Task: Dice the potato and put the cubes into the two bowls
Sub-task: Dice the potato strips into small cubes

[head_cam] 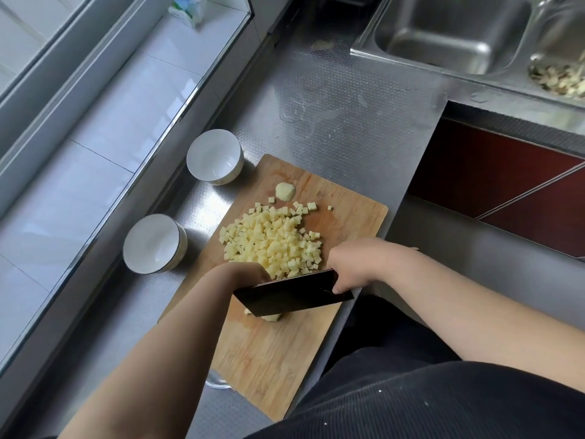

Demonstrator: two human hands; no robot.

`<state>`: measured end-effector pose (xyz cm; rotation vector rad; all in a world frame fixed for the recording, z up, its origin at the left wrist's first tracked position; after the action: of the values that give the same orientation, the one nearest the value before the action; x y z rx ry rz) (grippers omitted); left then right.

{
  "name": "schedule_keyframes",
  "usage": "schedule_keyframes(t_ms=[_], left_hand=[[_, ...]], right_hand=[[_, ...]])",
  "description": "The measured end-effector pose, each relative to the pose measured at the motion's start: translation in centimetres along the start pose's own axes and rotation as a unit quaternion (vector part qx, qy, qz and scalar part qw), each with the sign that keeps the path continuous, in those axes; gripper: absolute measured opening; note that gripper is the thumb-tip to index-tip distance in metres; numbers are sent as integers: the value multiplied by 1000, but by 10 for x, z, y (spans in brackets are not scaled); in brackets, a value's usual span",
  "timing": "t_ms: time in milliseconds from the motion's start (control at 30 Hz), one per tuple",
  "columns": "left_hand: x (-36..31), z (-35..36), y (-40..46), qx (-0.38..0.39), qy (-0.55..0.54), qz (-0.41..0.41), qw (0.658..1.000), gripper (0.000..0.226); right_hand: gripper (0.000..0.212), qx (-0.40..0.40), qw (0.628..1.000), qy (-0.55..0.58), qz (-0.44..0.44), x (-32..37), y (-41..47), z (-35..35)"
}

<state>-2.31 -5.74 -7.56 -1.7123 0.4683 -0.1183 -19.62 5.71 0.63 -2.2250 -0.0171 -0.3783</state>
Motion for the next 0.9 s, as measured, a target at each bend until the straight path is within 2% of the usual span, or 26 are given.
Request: schedule_keyframes(t_ms=[100,200,333,467,567,700,833,900], left_hand=[[10,0,4,18,-32,2,999,24],[13,-3,1,4,-160,-6,987,22],[15,-7,-10,-18,-301,-2,953,58],[22,-7,-19,-21,-440,34,897,67],[30,-1,-15,-7,-434,49,900,76],[36,4,-7,-16,-450,77,890,64],[40,2,-5,-105,-354,91,925,36],[40,0,-7,-155,-345,98,920,36]], right_hand=[[26,15,1000,10,10,-7,2,-3],[25,15,1000,23,10,-10,4,-6],[28,12,999,34,16,-14,7,-8],[28,11,997,79,22,-20,6,-8],[28,11,992,119,31,-26,3,-8],[23,17,988,151,36,-30,0,-8],[19,-1,974,223,41,-38,1,-6],[19,-15,966,257,38,-41,3,-7]])
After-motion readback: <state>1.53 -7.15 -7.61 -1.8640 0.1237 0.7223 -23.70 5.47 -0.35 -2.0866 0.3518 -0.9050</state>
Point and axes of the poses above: each hand's wrist, its own y-axis towards the middle knuckle, its own z-axis out of the palm, x = y × z, the point moved 5 cm from there along y, towards the middle knuckle, and after that the axes turned 1 degree about z, right-handed, at the moved point
